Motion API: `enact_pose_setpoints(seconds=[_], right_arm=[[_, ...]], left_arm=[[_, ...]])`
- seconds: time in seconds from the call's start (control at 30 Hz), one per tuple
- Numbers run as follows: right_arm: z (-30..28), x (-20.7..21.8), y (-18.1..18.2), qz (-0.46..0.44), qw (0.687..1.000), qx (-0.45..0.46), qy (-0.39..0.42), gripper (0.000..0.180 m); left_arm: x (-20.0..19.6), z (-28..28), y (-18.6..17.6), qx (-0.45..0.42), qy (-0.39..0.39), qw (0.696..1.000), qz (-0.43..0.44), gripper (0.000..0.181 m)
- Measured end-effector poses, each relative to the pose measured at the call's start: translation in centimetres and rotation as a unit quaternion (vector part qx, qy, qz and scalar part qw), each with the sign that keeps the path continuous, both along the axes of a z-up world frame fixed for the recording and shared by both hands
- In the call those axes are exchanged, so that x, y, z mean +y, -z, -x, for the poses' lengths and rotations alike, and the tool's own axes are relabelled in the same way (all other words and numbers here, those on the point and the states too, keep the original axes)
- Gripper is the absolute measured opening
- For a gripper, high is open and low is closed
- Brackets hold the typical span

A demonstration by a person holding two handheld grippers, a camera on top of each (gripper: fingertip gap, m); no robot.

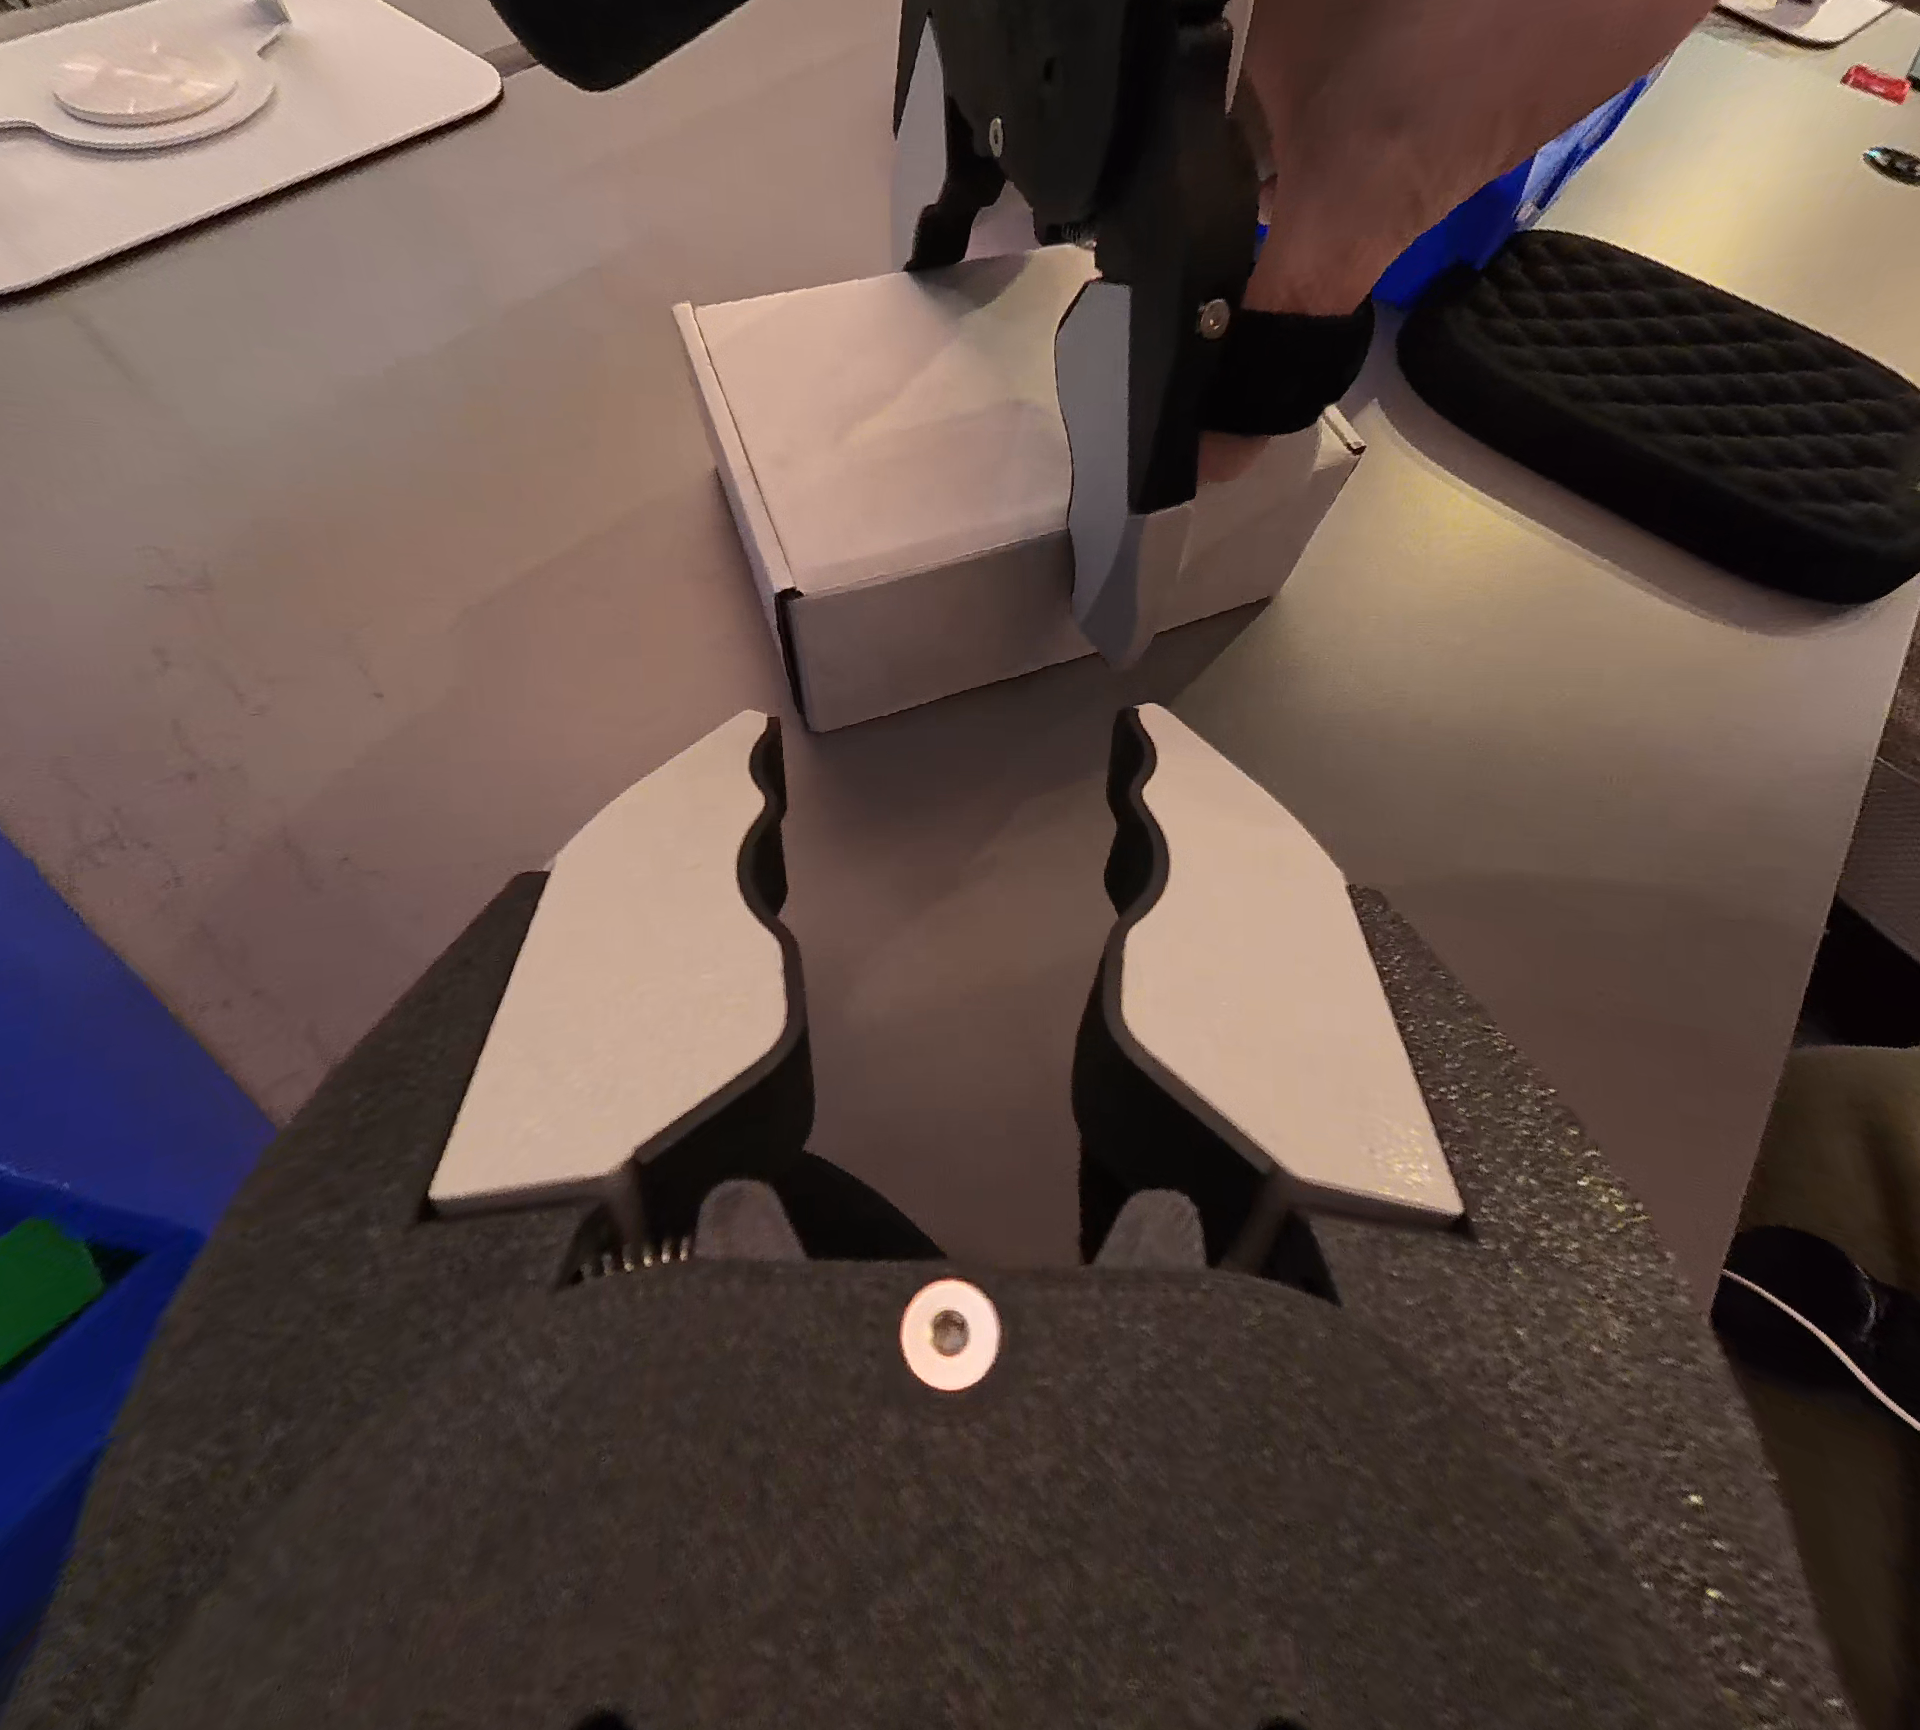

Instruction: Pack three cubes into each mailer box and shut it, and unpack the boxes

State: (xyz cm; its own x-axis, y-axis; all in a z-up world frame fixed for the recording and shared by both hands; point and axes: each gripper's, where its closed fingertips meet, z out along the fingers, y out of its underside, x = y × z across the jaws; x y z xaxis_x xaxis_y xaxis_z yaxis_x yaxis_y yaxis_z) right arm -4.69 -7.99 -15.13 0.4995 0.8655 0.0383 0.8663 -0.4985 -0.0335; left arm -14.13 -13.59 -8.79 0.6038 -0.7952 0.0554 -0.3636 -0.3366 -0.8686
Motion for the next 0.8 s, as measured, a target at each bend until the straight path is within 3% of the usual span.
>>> enact_pose_setpoints(seconds=[0.8], right_arm=[[-2.3,0.3,-3.2,-0.014,0.999,-0.011,-0.048,0.132]], left_arm=[[0.2,1.0,-0.5,-0.005,-0.015,1.0,-0.002,0.058]])
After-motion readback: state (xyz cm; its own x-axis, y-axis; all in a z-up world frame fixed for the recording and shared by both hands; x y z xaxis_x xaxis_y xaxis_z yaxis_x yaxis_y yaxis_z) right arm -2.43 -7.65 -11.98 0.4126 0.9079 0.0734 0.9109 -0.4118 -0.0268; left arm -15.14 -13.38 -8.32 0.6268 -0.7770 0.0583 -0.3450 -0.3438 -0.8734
